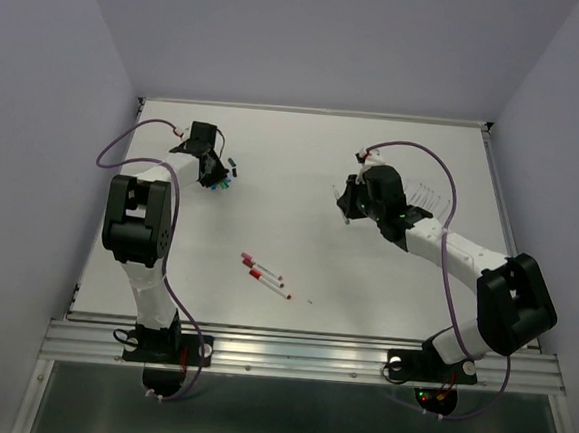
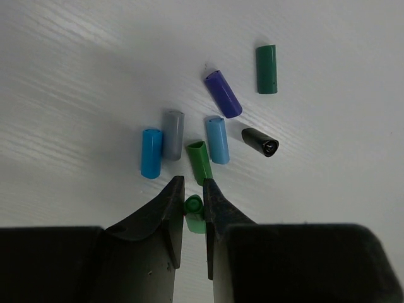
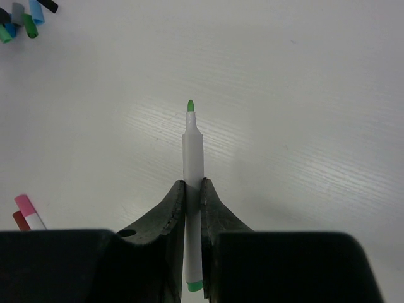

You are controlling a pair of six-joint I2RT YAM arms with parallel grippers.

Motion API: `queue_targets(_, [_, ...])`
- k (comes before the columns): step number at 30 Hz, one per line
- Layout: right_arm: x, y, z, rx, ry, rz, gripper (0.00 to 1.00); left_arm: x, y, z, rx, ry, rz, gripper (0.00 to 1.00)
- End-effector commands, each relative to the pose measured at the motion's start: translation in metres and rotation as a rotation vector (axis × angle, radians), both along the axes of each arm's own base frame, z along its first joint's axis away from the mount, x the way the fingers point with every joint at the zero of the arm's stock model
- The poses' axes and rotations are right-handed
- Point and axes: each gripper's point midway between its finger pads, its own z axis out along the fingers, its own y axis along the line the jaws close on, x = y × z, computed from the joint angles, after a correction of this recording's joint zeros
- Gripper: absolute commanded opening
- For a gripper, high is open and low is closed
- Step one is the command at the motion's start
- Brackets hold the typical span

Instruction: Open the pen caps

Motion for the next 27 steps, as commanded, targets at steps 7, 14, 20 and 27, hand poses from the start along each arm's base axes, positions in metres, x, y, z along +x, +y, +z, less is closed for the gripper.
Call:
queue_targets(7, [0.015,-0.004,0.020,0.015,-0.049,-0.031,0.01,0.005,0.004,0.016,0.021,-0.035,0.016,0.31])
queue_targets(14, [0.014,-0.006,0.024,0.013,-0.055,-0.035,0.01,0.002,0.003,0.017,0.016,-0.035,0.013,0.49])
queue_targets(20, [0.014,-0.010,0.028,0.008,-0.069,-0.057,0.01,0.001,0.001,0.032,0.005,-0.066,0.005,0.49])
queue_targets(27, [0.025,-0.041,0.023,-0.028,-0.049,-0.204,0.01,-0.002,-0.007,0.087,-0.009,-0.185,-0.035,0.60])
